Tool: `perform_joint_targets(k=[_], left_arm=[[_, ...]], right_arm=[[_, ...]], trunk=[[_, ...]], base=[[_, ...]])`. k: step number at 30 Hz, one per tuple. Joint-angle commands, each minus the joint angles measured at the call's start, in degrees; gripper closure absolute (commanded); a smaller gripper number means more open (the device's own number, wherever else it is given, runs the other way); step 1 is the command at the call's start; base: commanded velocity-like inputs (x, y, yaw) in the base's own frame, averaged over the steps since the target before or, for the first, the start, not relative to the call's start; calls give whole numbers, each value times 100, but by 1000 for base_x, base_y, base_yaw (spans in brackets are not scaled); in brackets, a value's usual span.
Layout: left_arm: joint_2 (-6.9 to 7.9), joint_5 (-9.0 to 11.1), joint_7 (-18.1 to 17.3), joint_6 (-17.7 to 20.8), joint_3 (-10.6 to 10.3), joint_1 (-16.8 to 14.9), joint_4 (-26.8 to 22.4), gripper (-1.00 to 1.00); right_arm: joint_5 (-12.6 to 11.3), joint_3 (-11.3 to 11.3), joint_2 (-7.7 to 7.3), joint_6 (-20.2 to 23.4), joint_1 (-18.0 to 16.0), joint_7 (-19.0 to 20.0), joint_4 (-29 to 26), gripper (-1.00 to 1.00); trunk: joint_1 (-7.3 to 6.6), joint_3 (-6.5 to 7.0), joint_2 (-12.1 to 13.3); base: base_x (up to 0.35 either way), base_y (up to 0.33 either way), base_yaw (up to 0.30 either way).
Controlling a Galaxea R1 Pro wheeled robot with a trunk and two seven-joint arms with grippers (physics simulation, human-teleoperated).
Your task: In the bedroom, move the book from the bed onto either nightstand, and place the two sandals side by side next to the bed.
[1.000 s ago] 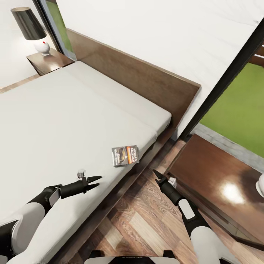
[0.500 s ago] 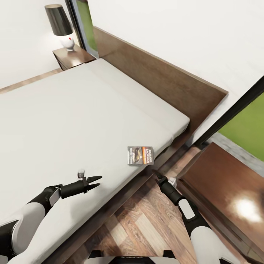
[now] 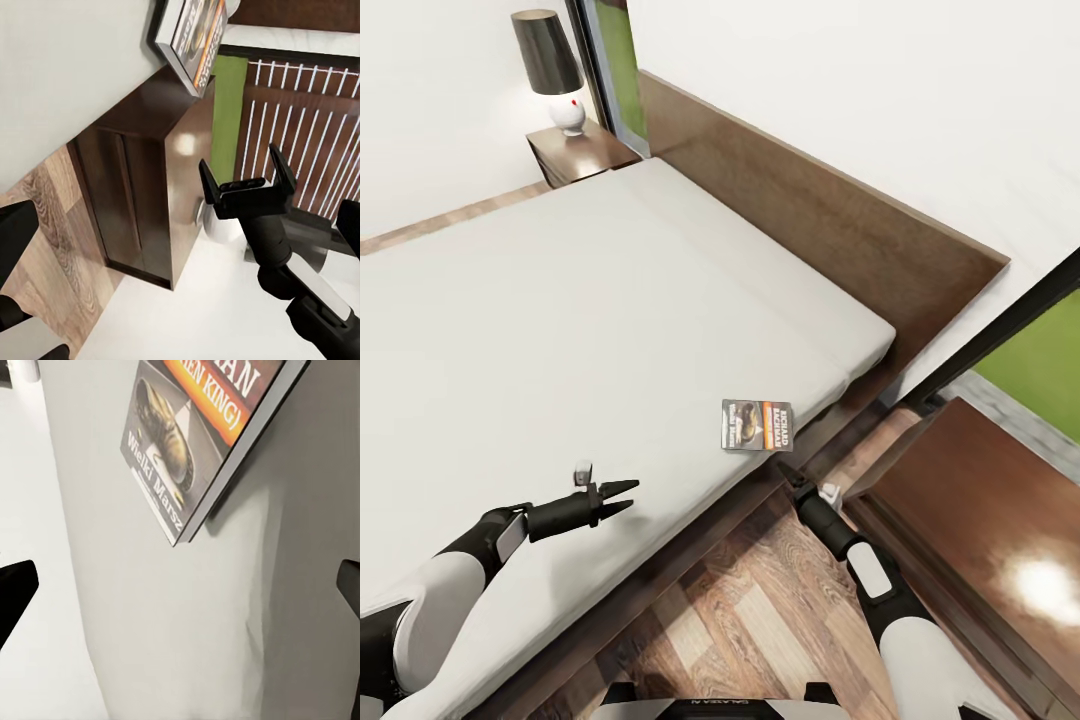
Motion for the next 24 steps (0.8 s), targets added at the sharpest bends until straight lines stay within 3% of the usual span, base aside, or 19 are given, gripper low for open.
perform_joint_targets(k=[1, 10, 24], left_arm=[[3, 21, -13, 60, -8, -2, 0, -100], [4, 22, -13, 61, -8, -2, 0, -100], [3, 15, -13, 61, -8, -2, 0, -100]], right_arm=[[-22, -33, 5, 50, -4, 16, -11, -100], [-22, -87, -38, 39, -2, 524, -50, -100], [-22, -111, -50, 42, -1, 569, -53, -100]], trunk=[[0, -3, -2], [0, -3, -2], [0, -3, -2]], base=[[0, 0, 3], [0, 0, 0], [0, 0, 0]])
